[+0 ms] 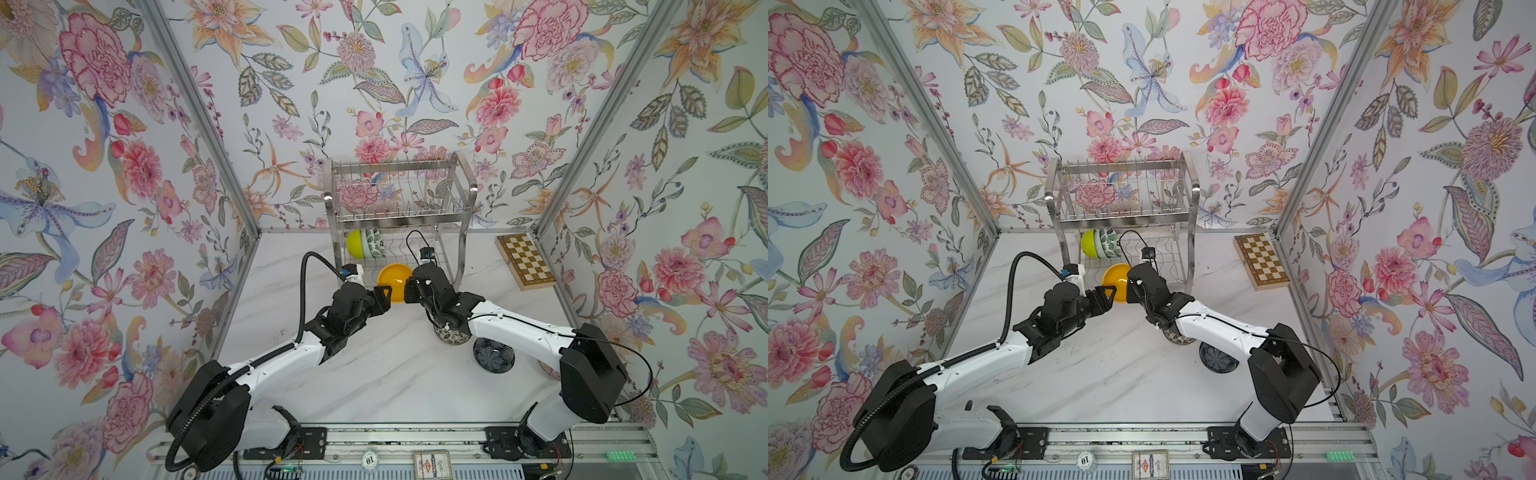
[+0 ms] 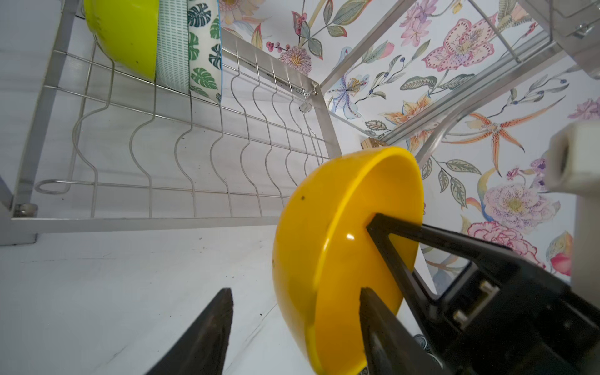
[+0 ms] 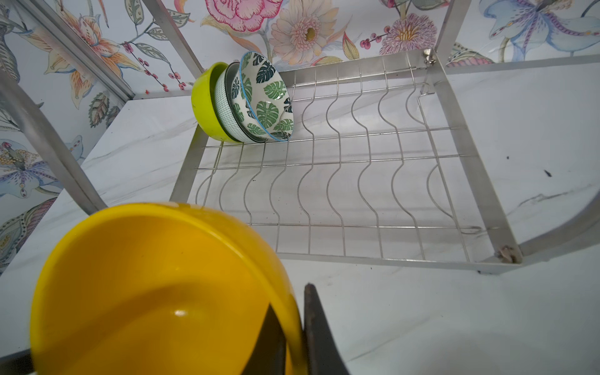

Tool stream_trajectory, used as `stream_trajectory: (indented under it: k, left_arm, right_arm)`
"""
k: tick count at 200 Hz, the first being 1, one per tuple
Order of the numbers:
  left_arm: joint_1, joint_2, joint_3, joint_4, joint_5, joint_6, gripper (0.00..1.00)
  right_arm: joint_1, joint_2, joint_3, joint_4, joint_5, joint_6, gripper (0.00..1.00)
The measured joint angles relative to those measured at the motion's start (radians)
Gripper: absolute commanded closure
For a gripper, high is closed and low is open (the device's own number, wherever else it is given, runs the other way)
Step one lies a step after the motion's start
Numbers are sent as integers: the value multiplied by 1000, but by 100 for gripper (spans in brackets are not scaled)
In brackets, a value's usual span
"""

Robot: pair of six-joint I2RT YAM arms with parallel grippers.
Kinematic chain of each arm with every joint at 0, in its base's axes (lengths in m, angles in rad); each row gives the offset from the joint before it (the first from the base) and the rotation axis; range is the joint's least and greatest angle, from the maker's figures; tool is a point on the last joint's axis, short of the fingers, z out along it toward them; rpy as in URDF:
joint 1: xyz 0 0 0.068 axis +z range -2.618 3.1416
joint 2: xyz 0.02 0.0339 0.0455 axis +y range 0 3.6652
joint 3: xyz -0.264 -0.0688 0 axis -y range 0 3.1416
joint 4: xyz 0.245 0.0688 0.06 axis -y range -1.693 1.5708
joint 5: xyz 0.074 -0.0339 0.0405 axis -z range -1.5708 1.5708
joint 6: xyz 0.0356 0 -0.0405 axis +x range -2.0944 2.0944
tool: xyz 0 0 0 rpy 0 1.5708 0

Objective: Load the bowls into the dish rack

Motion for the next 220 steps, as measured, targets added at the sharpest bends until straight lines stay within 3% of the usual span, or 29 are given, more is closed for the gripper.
stream_trajectory:
  k: [36,53,77,97,134,220]
  left_arm:
    - [0,26,23,3,-7,-10,70]
    - [-4,31,40,5,-22,-14,88]
    - [1,60,49,-17,-84,5,100]
    - [-3,61,49,-23,-92,5,100]
    - [0,61,50,-16,-98,4,100]
    - [-3,68,114,-46,-228,23,100]
  right_arm:
    - [24,-33,-31,48,39,-4,100]
    - [29,-56,-66,84,44,-6,100]
    - [70,-80,-92,116,48,-48,97]
    - [66,-78,-104,124,55,-48,82]
    - [51,-79,-107,171,7,3,64]
    - [-10,-221,-158,141,-59,78,29]
